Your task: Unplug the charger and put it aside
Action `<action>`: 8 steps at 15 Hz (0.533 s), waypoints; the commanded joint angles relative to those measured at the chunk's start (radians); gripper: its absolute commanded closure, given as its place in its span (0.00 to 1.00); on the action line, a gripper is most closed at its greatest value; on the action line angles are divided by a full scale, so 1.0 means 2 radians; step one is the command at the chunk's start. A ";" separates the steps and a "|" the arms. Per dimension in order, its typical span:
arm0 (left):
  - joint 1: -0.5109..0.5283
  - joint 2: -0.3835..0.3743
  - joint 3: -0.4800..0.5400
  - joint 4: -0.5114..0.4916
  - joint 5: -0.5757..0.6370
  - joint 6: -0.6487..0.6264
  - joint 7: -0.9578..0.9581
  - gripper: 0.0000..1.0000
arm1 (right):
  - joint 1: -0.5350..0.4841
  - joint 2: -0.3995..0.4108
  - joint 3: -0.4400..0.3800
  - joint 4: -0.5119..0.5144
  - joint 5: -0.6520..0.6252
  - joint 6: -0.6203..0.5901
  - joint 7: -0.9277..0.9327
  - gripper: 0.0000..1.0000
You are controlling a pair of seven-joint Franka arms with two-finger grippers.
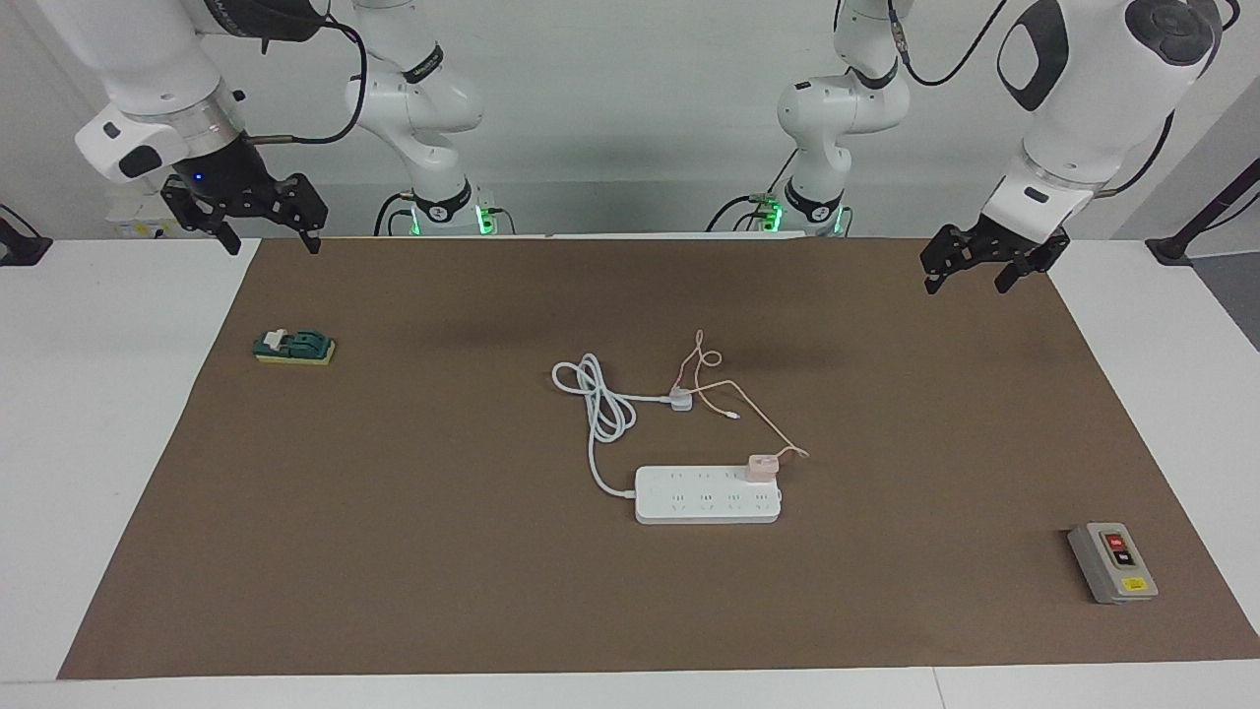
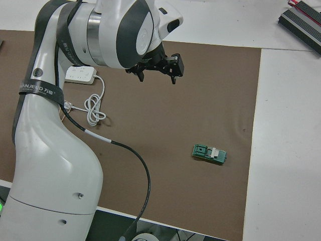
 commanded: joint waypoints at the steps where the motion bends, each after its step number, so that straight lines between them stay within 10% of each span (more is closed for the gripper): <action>1: 0.004 -0.017 0.001 -0.021 -0.003 0.012 0.010 0.00 | -0.006 -0.010 0.004 -0.013 -0.001 -0.006 -0.001 0.00; 8: 0.004 -0.017 0.001 -0.021 -0.003 0.012 0.010 0.00 | -0.006 -0.012 0.004 -0.015 0.001 -0.004 -0.002 0.00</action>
